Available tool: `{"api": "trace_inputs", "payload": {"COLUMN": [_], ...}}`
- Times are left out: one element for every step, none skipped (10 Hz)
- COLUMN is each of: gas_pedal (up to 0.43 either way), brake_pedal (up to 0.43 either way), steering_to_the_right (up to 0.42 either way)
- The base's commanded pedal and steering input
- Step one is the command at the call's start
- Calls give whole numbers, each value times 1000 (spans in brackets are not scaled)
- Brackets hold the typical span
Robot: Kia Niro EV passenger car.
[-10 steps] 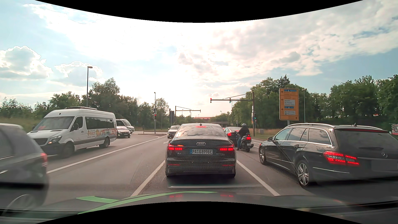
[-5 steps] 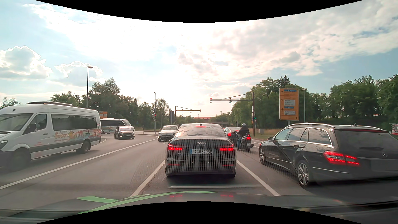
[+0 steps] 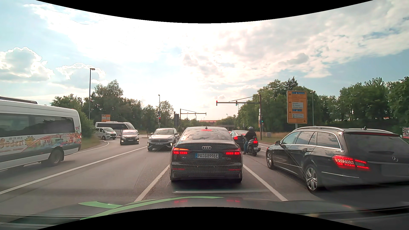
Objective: Follow the waypoints while adhering to traffic rules and regulations
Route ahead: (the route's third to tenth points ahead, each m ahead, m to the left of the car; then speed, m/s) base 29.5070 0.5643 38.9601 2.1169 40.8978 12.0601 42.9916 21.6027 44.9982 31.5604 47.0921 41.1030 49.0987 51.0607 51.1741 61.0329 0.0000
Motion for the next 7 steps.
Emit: {"api": "trace_inputs", "payload": {"gas_pedal": [0,0,0,0,0,0,0], "brake_pedal": [293,293,293,293,293,293,293], "steering_to_the_right": [-2,-1,-1,-1,-2,-2,-1]}}
